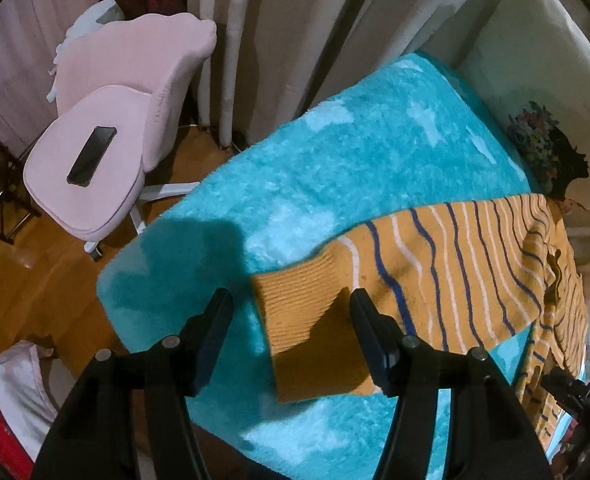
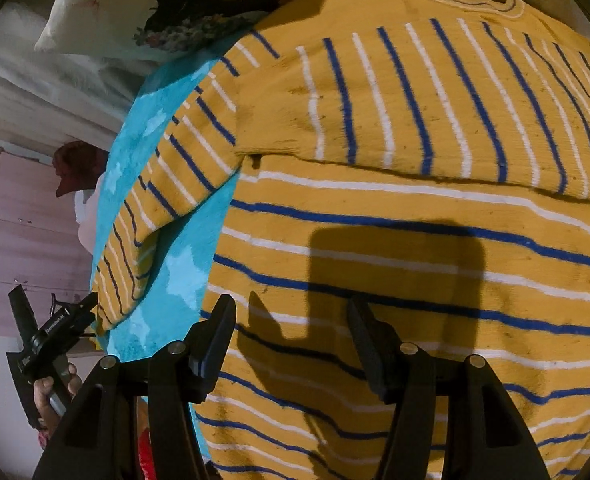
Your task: Fold small clothes
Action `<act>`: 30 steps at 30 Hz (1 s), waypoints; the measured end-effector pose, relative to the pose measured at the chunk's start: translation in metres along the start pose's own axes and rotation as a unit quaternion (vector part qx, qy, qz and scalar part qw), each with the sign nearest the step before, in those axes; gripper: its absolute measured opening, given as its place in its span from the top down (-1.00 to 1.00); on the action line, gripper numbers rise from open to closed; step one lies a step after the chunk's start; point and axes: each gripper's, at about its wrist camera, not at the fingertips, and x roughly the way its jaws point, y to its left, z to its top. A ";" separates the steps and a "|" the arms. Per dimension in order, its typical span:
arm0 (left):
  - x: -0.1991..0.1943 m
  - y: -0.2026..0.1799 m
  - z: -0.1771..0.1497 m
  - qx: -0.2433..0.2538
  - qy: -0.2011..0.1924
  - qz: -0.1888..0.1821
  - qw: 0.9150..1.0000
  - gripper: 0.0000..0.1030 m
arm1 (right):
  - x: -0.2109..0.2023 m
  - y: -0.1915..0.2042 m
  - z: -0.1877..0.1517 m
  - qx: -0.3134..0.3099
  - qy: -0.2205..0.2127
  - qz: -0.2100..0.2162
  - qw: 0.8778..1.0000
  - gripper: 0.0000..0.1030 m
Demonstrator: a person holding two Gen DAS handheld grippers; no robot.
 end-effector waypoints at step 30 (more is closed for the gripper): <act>-0.047 -0.041 0.023 0.070 -0.049 -0.020 0.996 0.74 | 0.007 0.006 -0.001 0.023 -0.008 -0.014 1.000 -0.22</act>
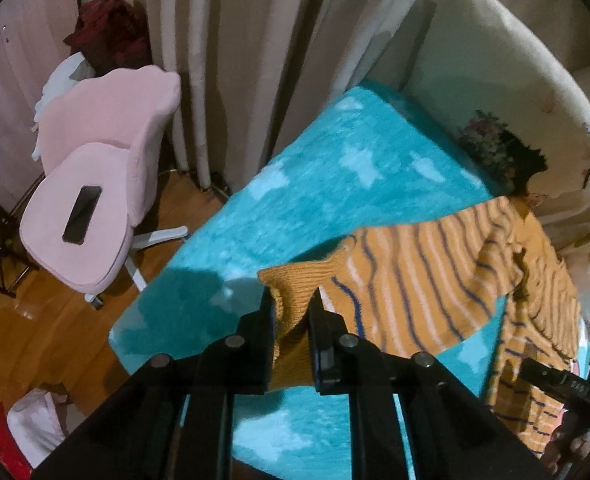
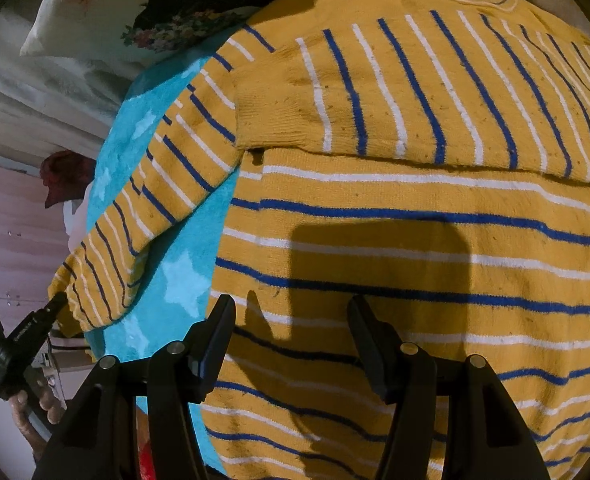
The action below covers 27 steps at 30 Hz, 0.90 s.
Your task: Fold small clothes
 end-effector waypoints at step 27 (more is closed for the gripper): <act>0.009 -0.293 -0.071 0.147 0.062 -0.165 0.973 0.71 | -0.091 -0.137 -0.032 0.061 -0.068 0.045 0.995 -0.23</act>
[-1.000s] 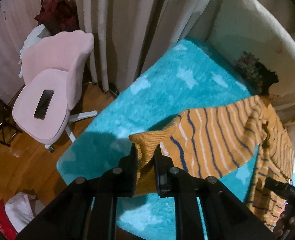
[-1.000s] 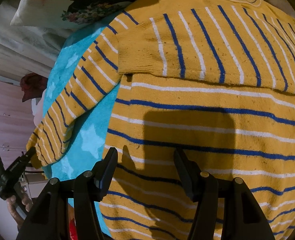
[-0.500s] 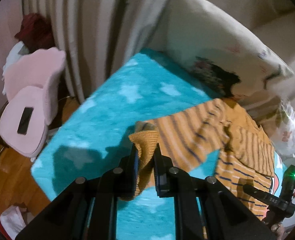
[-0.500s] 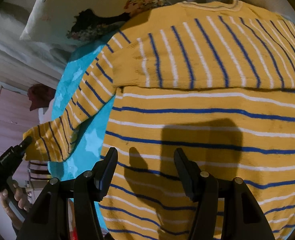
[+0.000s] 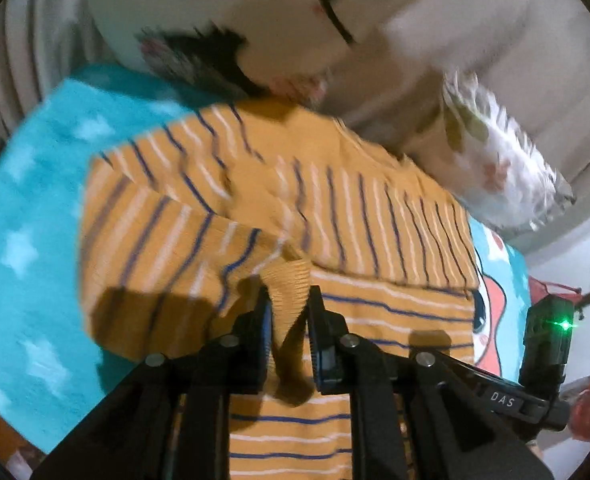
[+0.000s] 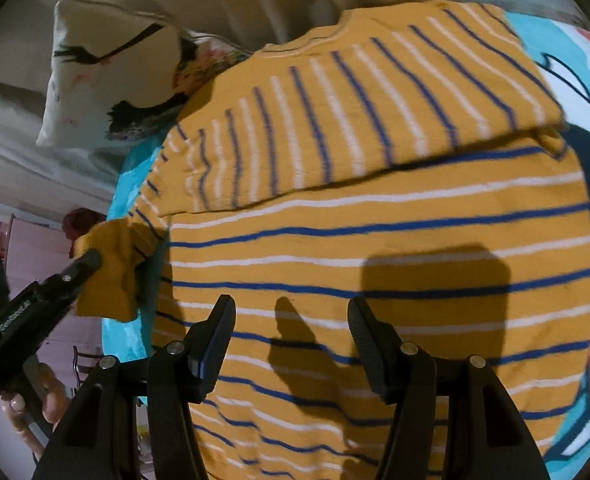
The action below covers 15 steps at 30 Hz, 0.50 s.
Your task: Fold small clothes
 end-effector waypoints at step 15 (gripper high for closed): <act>-0.030 0.091 -0.046 -0.119 0.006 0.039 0.992 0.06 | 0.043 0.054 0.002 -0.077 0.056 0.042 0.995 -0.30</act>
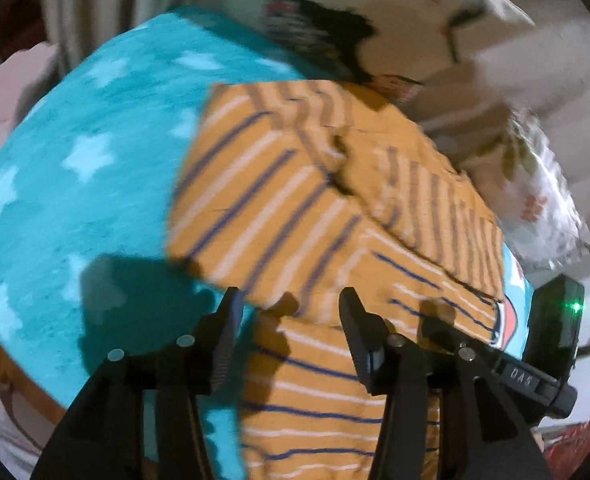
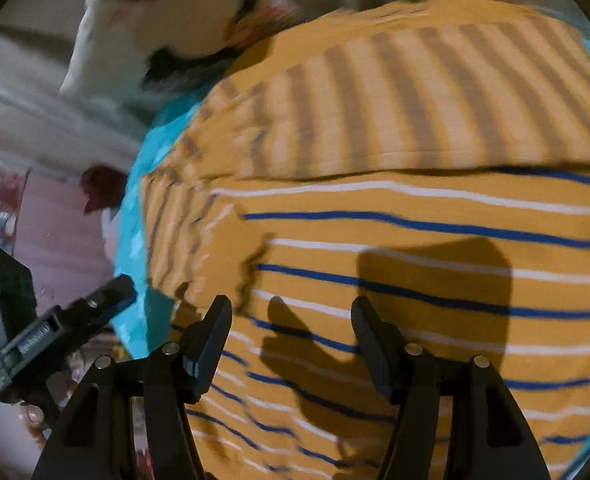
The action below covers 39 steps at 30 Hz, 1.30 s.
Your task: Fold small clothes
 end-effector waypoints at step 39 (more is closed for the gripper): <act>0.030 -0.001 0.004 0.039 0.032 0.018 0.999 -0.04 | -0.115 -0.092 0.091 0.095 -0.156 -0.149 0.972 0.76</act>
